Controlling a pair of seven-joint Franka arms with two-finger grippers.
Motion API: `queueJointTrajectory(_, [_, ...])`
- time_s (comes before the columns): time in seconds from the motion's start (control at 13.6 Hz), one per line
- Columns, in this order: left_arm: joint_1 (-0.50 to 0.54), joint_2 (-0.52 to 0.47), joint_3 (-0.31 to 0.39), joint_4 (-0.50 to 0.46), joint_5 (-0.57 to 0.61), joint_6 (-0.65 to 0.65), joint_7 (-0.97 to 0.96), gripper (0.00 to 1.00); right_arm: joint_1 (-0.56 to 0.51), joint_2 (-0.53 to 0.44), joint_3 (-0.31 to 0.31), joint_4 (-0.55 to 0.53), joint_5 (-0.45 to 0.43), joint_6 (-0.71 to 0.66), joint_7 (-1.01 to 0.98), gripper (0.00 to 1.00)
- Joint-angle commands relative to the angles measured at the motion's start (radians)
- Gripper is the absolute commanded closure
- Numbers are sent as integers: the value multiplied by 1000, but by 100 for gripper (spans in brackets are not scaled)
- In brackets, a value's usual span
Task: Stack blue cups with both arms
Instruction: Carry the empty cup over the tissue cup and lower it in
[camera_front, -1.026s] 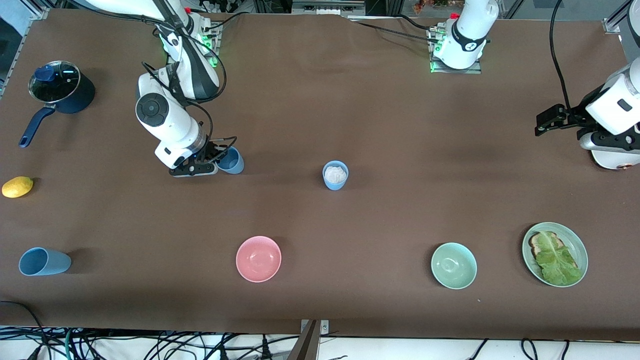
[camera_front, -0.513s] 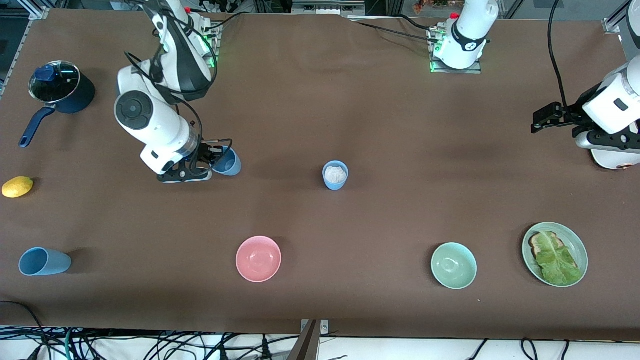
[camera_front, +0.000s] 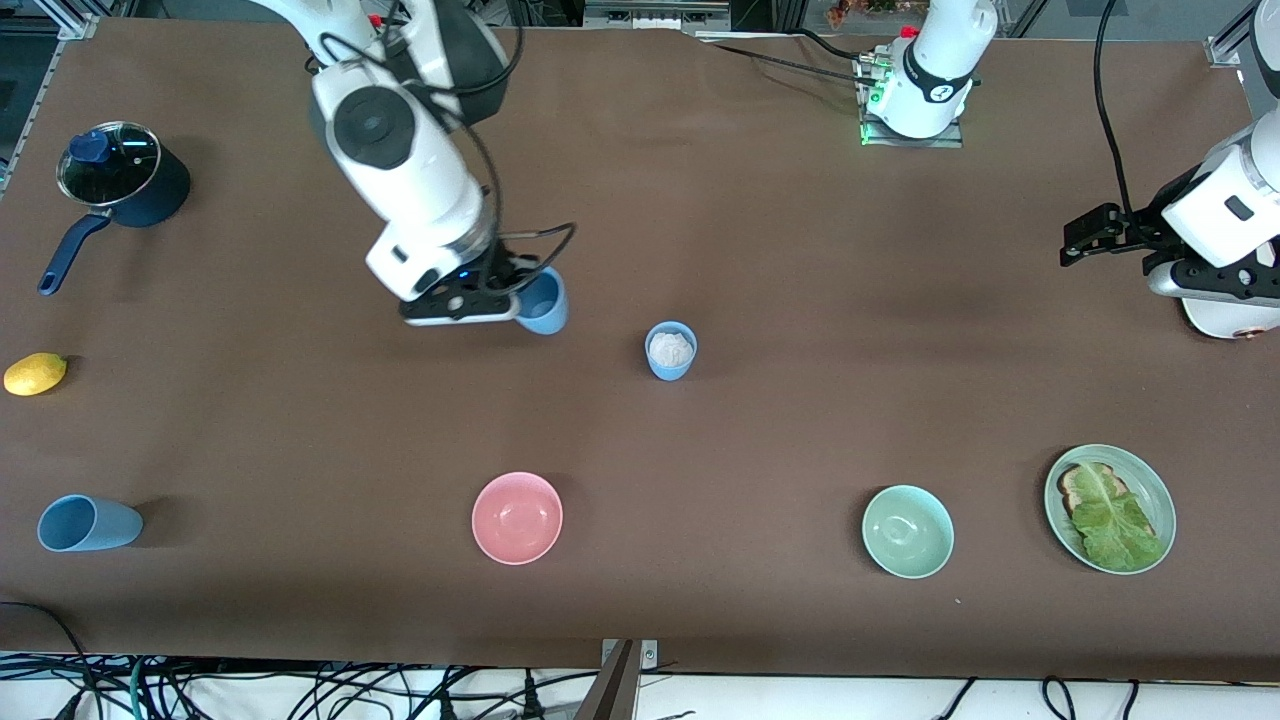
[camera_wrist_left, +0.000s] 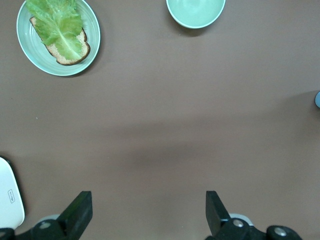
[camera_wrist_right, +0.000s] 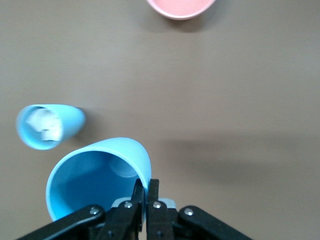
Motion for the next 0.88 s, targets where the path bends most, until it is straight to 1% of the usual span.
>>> queueJointTrajectory(0.0, [-14, 7, -3, 26, -3, -22, -4, 0, 116, 128, -11, 183, -17, -23, 163, 100])
queueJointTrajectory(0.15, [-13, 7, -2, 26, -3, -22, -3, 0, 185, 217, -11, 294, -66, -23, 298, 100])
queueJointTrajectory(0.29, [-13, 9, -2, 31, -3, -22, -3, 0, 239, 283, -11, 356, -117, -21, 377, 100])
queueJointTrajectory(0.44, [-14, 16, -2, 44, -5, -27, -4, 0, 259, 321, -13, 381, -157, -18, 414, 100])
queueJointTrajectory(0.81, [-16, 18, -2, 52, -5, -28, -4, 0, 259, 328, -16, 379, -177, -17, 400, 100])
